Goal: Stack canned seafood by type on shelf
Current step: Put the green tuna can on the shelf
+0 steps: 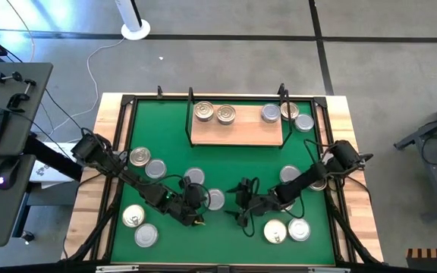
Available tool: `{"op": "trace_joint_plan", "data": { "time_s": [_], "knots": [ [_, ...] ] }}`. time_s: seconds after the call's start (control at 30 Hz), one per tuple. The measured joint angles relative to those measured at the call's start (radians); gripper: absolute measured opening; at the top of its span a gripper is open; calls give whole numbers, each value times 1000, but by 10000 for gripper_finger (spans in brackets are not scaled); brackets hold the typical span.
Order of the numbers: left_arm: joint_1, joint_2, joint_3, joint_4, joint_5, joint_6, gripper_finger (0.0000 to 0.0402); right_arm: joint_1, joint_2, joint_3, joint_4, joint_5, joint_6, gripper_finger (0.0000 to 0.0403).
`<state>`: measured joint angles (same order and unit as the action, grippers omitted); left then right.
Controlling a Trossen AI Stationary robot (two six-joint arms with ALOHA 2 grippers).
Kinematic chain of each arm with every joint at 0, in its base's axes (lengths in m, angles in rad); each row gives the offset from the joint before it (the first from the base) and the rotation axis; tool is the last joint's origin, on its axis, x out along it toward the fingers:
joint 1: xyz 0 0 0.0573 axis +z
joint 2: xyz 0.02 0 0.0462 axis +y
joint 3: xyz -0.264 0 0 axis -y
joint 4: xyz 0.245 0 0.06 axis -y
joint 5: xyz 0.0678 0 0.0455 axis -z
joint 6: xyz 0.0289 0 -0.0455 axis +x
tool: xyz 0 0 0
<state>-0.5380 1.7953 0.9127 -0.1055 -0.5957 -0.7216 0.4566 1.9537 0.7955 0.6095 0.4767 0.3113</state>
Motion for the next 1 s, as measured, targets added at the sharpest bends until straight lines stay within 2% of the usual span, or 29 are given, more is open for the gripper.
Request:
{"op": "trace_joint_plan", "data": {
  "time_s": [0.23, 0.57, 0.8, 1.0],
  "knots": [
    [10, 0, 0, 10, -3, 18, 0, -26, 53, 3, 105, -43, -42, 367],
    [50, 156, 3, 294, 6, 157, 0, -47, 63, 0, 112, -64, -94, 367],
    [53, 209, 3, 381, -17, 192, 0, -56, 63, 0, 106, -83, -128, 367],
    [58, 223, 3, 411, -12, 202, 0, -84, 60, 1, 84, -123, -80, 367]
  ]
}}
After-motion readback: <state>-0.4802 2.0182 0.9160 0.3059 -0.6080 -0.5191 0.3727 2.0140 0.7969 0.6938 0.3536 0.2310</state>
